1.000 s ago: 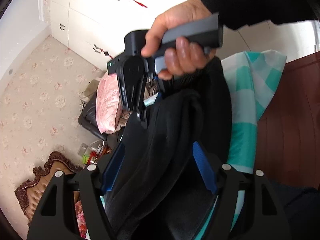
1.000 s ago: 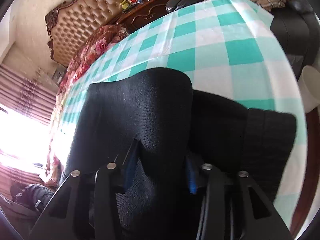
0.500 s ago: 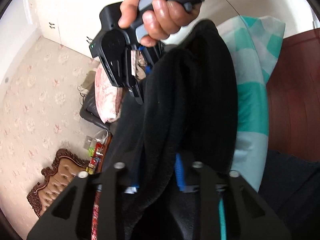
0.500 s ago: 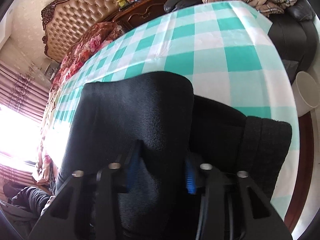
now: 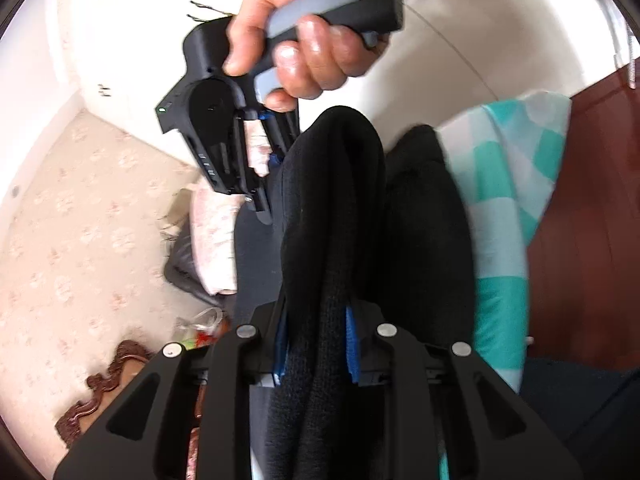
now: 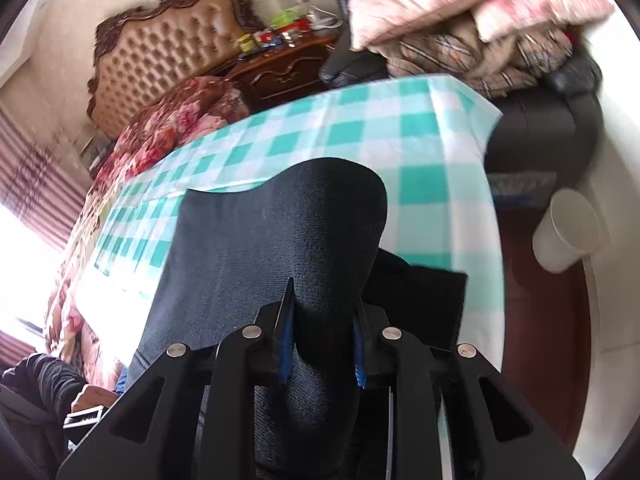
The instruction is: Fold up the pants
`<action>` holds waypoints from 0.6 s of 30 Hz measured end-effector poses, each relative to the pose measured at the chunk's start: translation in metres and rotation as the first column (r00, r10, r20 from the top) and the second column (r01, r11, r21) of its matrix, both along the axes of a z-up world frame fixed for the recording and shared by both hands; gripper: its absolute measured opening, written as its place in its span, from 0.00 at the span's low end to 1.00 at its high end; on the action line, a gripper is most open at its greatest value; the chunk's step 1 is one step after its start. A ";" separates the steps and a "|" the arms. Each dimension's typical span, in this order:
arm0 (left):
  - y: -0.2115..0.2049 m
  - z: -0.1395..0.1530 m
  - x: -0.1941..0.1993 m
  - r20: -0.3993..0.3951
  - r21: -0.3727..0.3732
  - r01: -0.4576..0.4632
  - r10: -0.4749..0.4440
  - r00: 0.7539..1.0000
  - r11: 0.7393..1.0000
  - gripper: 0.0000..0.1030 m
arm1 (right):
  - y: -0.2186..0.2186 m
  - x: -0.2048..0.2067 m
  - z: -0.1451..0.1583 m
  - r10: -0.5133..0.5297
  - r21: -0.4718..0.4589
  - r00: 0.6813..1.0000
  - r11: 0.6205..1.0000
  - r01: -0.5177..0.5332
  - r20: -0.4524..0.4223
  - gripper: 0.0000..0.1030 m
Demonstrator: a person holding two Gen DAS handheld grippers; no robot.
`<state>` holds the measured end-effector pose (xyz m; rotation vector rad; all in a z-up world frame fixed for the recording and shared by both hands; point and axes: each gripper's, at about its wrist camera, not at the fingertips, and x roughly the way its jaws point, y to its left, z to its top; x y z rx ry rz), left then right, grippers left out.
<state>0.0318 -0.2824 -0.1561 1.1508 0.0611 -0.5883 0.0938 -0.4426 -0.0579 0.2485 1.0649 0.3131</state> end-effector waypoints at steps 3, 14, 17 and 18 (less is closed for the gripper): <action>-0.007 -0.027 0.001 -0.018 0.056 0.022 -0.021 1.000 0.998 0.22 | 0.002 0.007 -0.035 -0.027 -0.076 0.999 0.997 0.023 -0.041 0.23; -0.002 0.024 0.009 0.053 -0.004 0.018 -0.017 0.998 1.000 0.22 | 0.008 -0.015 0.037 -0.019 -0.135 0.992 0.990 0.036 0.124 0.22; -0.010 0.020 0.001 0.057 0.000 0.035 -0.035 0.998 0.999 0.22 | 0.001 -0.018 0.030 -0.032 -0.183 0.993 0.982 0.052 0.114 0.22; -0.013 0.013 0.002 0.037 0.001 0.044 -0.044 0.998 0.999 0.22 | -0.001 -0.017 0.022 -0.037 -0.200 0.994 0.978 0.056 0.101 0.22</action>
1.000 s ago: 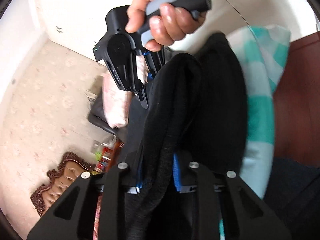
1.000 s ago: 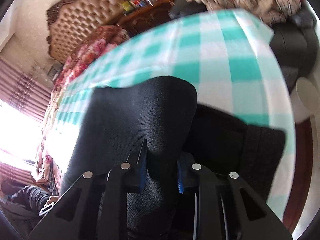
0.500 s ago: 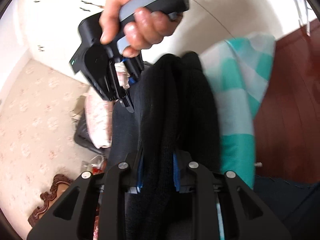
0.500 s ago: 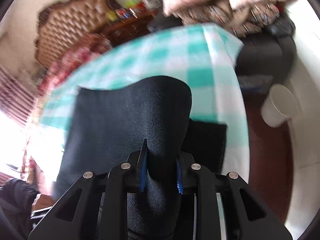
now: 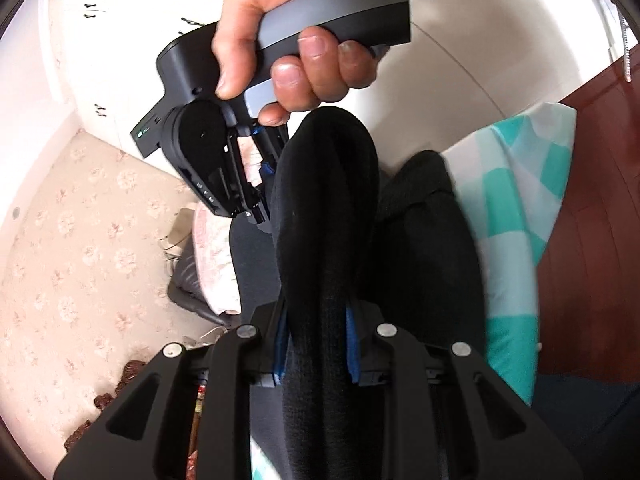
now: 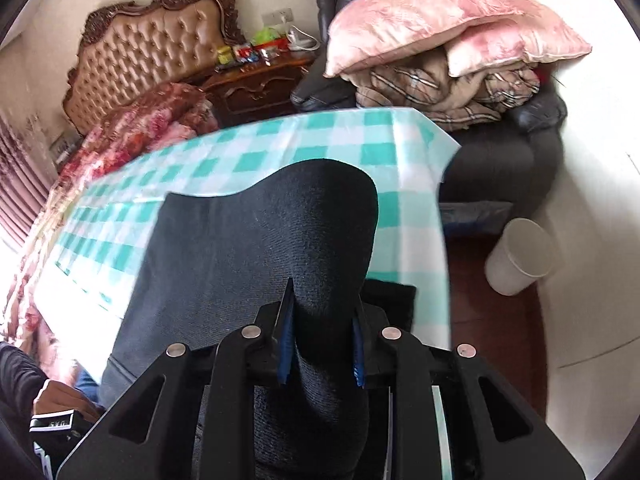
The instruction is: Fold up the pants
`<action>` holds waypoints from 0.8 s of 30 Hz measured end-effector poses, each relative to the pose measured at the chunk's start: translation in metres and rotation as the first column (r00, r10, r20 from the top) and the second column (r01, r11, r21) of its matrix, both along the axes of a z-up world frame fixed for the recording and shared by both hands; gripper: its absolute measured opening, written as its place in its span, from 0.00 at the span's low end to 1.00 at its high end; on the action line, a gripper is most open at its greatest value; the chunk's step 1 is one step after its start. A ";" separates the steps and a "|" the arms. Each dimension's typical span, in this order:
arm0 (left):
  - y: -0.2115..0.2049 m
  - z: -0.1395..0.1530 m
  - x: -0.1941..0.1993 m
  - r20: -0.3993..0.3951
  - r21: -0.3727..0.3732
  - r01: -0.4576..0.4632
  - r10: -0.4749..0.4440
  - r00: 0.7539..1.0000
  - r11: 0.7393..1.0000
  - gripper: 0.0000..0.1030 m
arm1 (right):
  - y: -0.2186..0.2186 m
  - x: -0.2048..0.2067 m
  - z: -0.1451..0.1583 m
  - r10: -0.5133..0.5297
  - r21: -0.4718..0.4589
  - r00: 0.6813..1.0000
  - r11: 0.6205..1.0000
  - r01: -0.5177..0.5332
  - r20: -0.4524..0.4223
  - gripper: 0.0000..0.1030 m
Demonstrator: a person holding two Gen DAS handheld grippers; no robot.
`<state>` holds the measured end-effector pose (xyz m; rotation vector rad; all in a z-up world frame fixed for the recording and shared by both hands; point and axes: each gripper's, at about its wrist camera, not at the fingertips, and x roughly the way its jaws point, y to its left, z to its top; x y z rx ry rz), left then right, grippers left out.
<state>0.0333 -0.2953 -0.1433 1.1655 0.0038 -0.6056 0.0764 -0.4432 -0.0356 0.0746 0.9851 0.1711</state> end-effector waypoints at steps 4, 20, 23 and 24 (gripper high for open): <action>-0.012 -0.039 -0.010 -0.052 0.030 0.024 -0.022 0.998 0.999 0.27 | -0.003 0.002 -0.047 -0.048 -0.127 0.998 0.991 0.043 -0.040 0.26; 0.161 0.073 0.049 -0.649 -0.501 -0.334 -0.091 0.755 0.798 0.18 | -0.011 -0.012 -0.055 -0.156 -0.180 0.984 0.969 0.170 0.087 0.57; 0.169 0.048 0.078 -0.781 -0.383 -0.426 -0.041 0.623 0.820 0.16 | -0.022 -0.016 -0.048 -0.193 -0.089 0.978 0.976 0.199 0.074 0.58; 0.172 0.041 0.086 -0.824 -0.356 -0.435 -0.058 0.563 0.827 0.16 | -0.024 -0.019 -0.044 -0.210 -0.077 0.975 0.973 0.215 0.075 0.58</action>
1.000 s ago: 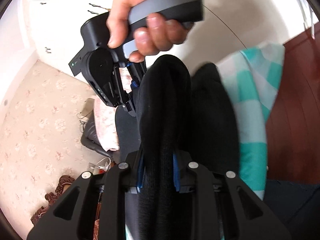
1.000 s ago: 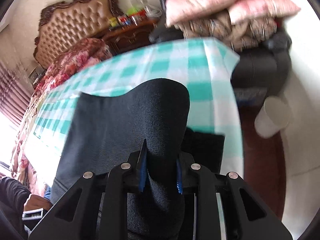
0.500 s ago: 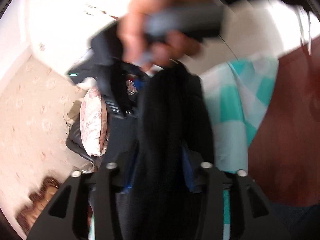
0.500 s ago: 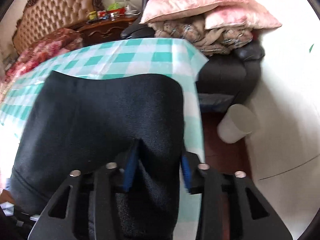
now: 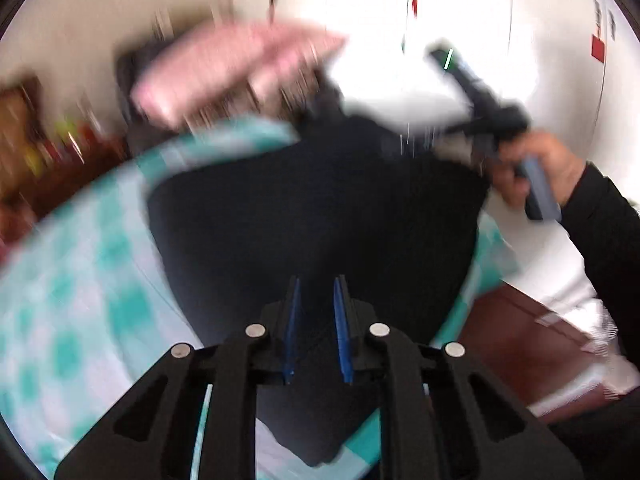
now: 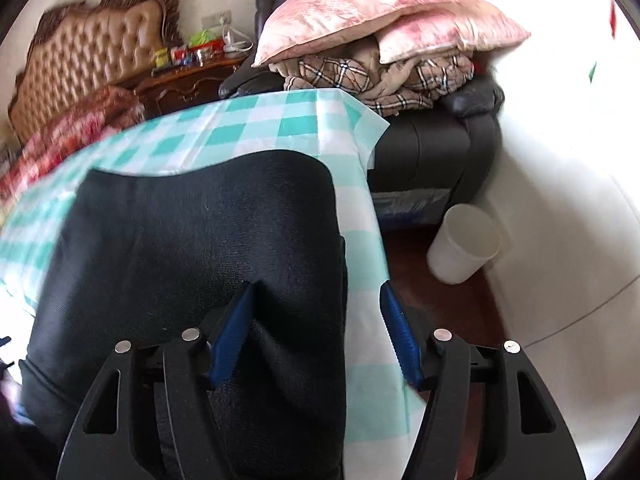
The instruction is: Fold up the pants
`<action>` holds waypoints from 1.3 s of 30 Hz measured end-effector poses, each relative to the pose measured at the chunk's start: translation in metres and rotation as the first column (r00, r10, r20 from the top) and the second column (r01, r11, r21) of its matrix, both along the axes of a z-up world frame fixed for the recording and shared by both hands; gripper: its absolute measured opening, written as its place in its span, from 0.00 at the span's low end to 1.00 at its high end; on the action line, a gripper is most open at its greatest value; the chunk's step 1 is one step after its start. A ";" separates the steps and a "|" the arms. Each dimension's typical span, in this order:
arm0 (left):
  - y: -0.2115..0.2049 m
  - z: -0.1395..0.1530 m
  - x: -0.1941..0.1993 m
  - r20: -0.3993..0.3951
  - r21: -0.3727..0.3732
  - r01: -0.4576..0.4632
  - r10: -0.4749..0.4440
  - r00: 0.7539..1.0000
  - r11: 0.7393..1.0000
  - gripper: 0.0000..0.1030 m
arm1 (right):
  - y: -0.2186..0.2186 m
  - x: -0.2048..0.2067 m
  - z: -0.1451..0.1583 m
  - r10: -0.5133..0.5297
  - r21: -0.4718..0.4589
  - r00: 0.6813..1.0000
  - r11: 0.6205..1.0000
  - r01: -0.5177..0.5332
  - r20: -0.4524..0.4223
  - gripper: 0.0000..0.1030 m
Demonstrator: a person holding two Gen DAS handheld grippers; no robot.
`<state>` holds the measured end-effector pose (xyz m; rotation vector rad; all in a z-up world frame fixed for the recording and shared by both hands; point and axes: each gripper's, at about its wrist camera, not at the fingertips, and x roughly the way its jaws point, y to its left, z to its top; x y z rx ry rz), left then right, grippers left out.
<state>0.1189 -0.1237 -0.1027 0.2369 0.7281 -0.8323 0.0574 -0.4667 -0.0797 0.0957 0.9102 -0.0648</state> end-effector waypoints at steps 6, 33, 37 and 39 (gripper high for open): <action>0.001 -0.011 0.012 -0.095 -0.010 0.002 -0.003 0.995 1.000 0.16 | 0.029 -0.069 0.063 -0.079 -0.043 0.975 0.995 0.089 0.206 0.64; -0.006 0.002 0.045 -0.056 0.095 -0.187 0.193 0.980 0.978 0.23 | 0.093 -0.069 -0.022 -0.100 -0.319 0.994 0.942 0.108 0.041 0.84; -0.013 -0.006 0.061 -0.082 0.144 -0.196 0.209 0.975 0.970 0.38 | 0.093 -0.069 -0.023 -0.104 -0.316 0.994 0.942 0.110 0.037 0.84; -0.015 -0.011 0.068 -0.099 0.145 -0.202 0.217 0.971 0.969 0.41 | 0.094 -0.068 -0.024 -0.107 -0.318 0.994 0.941 0.113 0.035 0.84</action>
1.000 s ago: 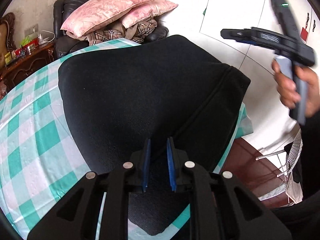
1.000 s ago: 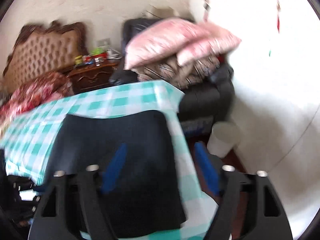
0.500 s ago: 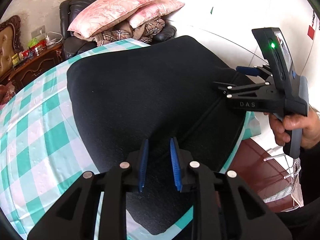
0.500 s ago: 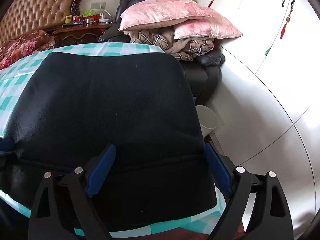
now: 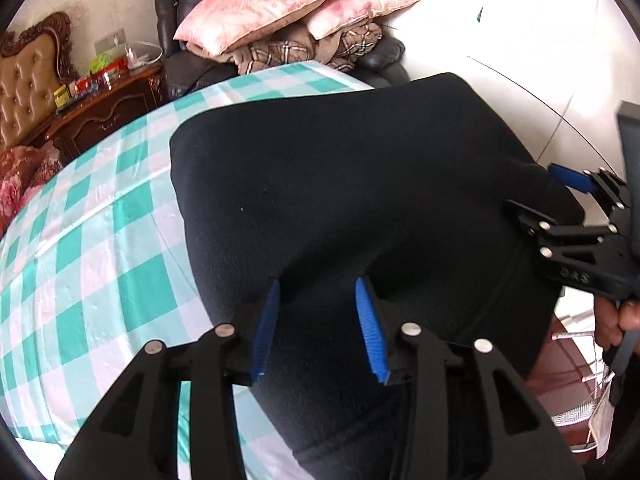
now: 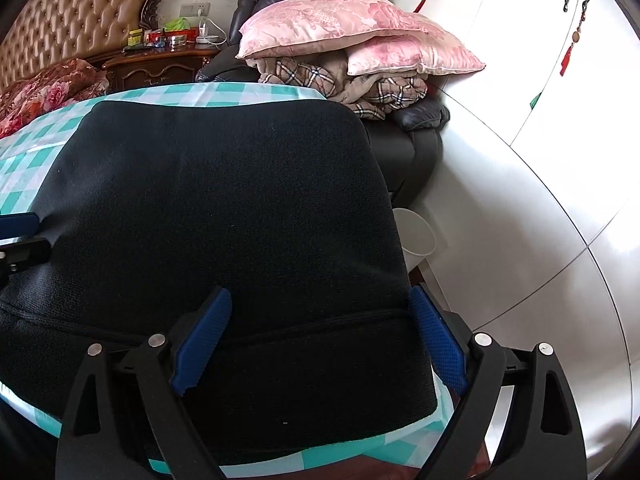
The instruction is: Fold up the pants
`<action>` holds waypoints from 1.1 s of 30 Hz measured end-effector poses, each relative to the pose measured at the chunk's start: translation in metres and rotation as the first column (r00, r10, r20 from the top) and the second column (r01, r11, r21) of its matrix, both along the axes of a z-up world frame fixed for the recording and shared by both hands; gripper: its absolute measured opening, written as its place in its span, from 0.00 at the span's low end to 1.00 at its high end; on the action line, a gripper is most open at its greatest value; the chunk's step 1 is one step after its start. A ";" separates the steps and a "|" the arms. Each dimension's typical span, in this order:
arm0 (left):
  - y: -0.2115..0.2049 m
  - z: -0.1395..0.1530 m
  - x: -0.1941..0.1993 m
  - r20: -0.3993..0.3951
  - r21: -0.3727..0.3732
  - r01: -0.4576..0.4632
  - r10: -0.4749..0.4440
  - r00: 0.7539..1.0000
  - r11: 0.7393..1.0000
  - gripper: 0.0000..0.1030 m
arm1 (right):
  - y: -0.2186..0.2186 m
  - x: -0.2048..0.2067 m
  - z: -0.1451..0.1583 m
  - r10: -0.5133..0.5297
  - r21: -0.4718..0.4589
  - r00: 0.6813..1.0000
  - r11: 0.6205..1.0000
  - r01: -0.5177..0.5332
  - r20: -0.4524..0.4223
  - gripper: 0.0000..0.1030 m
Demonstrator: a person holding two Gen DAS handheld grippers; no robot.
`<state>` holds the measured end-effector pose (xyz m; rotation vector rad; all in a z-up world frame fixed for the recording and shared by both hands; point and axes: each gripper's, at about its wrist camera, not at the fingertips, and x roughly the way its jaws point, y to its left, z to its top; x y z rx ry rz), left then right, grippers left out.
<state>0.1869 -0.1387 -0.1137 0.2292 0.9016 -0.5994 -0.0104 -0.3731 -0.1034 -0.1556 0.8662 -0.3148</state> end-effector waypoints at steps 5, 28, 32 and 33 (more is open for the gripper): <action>0.004 0.002 0.008 -0.019 -0.011 -0.022 0.021 1.000 1.000 0.47 | 0.000 0.004 0.003 -0.009 -0.001 1.000 1.000 0.009 -0.005 0.84; 0.041 0.097 -0.092 0.102 -0.034 -0.155 0.157 0.982 0.987 0.98 | 0.035 -0.081 0.097 -0.032 0.107 0.999 0.994 0.028 0.038 0.85; 0.034 0.102 -0.100 0.111 -0.020 -0.133 0.134 0.985 0.991 0.98 | 0.036 -0.083 0.101 -0.034 0.111 0.998 0.993 0.028 0.054 0.85; 0.033 0.102 -0.100 0.098 -0.025 -0.128 0.130 0.987 0.991 0.98 | 0.036 -0.082 0.101 -0.033 0.112 0.998 0.993 0.027 0.054 0.85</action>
